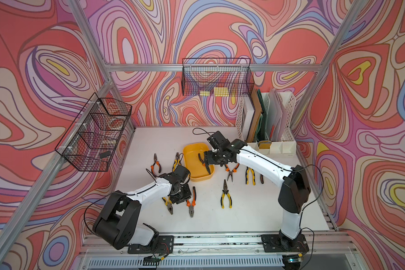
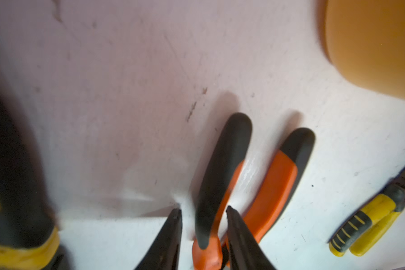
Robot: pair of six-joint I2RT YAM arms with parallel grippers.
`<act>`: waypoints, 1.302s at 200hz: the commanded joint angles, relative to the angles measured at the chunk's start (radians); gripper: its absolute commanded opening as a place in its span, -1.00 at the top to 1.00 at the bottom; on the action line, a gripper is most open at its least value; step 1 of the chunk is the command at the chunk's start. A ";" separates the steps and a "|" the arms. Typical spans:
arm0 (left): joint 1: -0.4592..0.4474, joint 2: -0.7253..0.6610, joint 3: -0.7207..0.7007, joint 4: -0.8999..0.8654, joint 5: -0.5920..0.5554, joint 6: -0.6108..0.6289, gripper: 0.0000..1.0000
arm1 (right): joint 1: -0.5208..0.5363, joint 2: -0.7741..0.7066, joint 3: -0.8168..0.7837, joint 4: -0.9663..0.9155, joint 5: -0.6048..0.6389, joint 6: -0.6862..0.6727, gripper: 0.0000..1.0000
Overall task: Take the pliers out of the storage box
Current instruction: Place the pliers at the center of the board, then pick up the pliers from the storage box.
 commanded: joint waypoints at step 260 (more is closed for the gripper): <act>-0.004 -0.519 -0.025 -0.040 -0.153 0.031 -0.03 | -0.043 0.653 0.593 -0.145 -0.068 -0.216 0.40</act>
